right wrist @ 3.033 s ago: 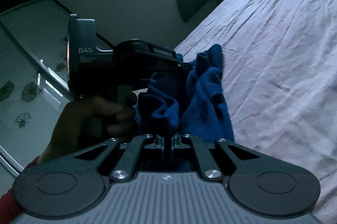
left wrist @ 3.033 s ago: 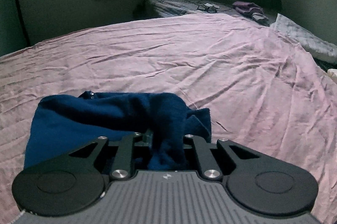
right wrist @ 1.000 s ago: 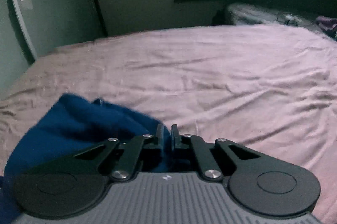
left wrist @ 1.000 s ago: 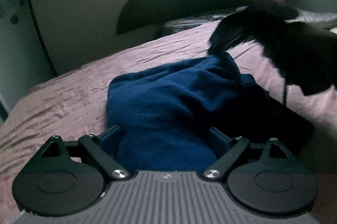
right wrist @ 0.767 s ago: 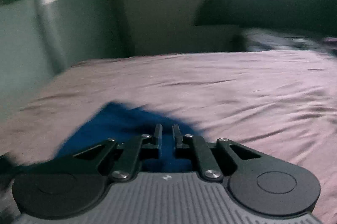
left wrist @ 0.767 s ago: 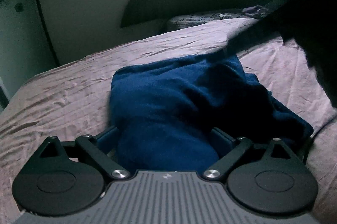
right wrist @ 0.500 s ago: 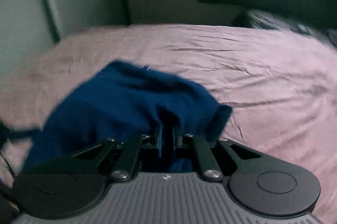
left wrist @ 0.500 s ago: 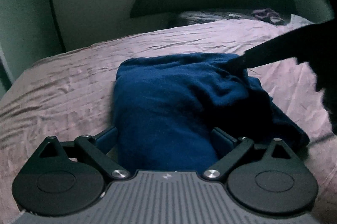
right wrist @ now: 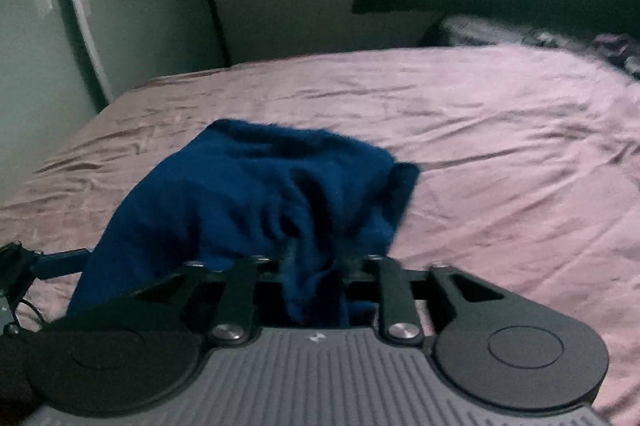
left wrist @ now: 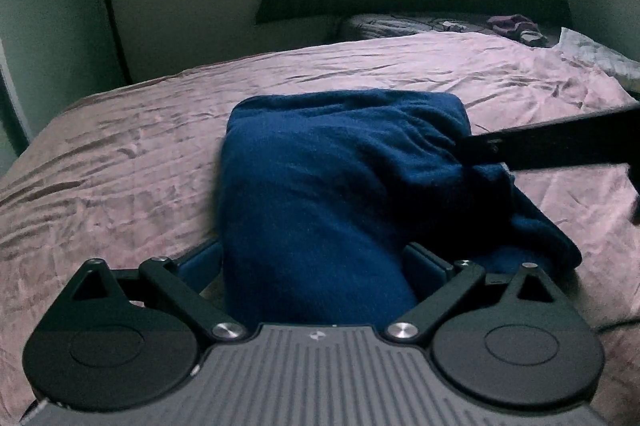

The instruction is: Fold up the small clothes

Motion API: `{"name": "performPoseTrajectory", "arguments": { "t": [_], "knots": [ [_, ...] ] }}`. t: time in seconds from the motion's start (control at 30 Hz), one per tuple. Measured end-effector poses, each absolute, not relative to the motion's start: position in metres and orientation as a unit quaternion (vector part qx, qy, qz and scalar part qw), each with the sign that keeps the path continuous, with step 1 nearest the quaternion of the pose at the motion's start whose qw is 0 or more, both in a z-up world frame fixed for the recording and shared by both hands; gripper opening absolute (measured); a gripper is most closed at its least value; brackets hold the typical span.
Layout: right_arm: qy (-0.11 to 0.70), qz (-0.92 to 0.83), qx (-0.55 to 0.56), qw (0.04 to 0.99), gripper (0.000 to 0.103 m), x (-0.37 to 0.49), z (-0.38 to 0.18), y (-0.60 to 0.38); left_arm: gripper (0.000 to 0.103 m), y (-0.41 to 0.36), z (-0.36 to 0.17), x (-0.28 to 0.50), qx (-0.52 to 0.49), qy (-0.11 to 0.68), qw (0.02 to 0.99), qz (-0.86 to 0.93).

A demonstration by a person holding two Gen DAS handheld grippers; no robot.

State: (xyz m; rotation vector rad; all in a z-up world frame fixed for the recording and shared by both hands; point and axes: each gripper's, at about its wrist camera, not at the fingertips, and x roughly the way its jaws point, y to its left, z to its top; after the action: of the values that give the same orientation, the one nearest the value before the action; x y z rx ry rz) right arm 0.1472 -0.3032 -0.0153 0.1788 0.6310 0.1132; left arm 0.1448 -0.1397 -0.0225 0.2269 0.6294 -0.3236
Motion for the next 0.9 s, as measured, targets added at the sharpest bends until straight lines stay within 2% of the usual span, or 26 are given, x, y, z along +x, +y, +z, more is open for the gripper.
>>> {"name": "performPoseTrajectory", "arguments": {
  "t": [0.07, 0.23, 0.43, 0.5, 0.57, 0.8, 0.9],
  "knots": [
    [0.302, 0.07, 0.081, 0.947, 0.05, 0.138, -0.011, -0.301, 0.099, -0.14, -0.023, 0.144, 0.109, 0.31, 0.932, -0.156],
    [0.325, 0.068, 0.042, 0.942, 0.051, 0.128, -0.022, -0.291, 0.099, -0.141, -0.023, 0.143, 0.107, 0.314, 0.931, -0.154],
    [0.319, 0.062, 0.081, 0.942, 0.056, 0.12, -0.026, -0.304, 0.099, -0.136, -0.018, 0.144, 0.109, 0.304, 0.933, -0.16],
    [0.317, 0.069, 0.101, 0.941, 0.065, 0.118, -0.026, -0.311, 0.099, -0.129, -0.012, 0.148, 0.108, 0.289, 0.938, -0.161],
    [0.317, 0.073, 0.13, 0.937, 0.072, 0.119, -0.028, -0.322, 0.1, -0.115, -0.006, 0.158, 0.088, 0.28, 0.941, -0.165],
    [0.334, 0.126, 0.21, 0.91, 0.075, 0.151, -0.049, -0.349, 0.1, -0.068, -0.004, 0.231, -0.069, 0.364, 0.898, -0.238],
    [0.33, 0.163, 0.235, 0.899, 0.076, 0.169, -0.054, -0.351, 0.099, -0.067, -0.015, 0.254, -0.098, 0.391, 0.87, -0.283]
  ]
}}
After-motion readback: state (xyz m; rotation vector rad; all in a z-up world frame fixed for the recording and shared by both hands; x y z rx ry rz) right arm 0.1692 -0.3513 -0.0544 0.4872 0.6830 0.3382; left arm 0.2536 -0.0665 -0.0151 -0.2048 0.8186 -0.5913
